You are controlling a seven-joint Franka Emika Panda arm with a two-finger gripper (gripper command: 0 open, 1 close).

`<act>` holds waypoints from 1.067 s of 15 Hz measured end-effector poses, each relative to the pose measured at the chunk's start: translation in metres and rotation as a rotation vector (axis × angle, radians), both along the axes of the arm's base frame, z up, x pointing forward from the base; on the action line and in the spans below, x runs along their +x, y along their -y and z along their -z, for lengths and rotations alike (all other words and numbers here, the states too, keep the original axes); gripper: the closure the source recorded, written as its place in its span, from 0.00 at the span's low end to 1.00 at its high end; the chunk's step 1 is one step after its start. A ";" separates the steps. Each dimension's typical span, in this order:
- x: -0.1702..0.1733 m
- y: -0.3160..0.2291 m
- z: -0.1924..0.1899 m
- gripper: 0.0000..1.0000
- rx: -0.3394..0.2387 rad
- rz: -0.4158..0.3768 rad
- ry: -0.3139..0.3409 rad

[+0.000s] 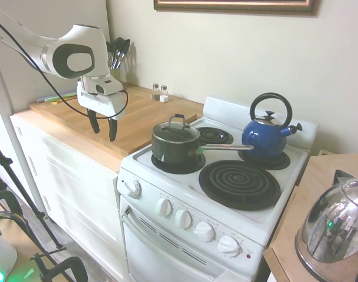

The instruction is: Uncover the lid of the pot

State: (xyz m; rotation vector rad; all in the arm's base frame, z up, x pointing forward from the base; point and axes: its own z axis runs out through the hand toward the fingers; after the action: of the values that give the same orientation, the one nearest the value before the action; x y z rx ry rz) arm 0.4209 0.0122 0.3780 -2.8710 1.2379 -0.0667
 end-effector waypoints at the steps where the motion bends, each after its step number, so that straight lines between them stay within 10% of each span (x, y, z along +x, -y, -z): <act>1: 0.000 0.000 0.000 0.00 0.003 0.003 -0.001; 6: 0.008 0.014 -0.017 0.00 0.043 0.216 0.106; 13: -0.037 0.174 -0.142 0.00 0.123 0.563 0.389; 16: 0.017 0.201 -0.138 0.00 0.081 0.616 0.343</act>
State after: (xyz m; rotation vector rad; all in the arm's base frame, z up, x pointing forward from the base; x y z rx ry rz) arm 0.4379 -0.1890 0.5164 -2.1763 1.9113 -0.4747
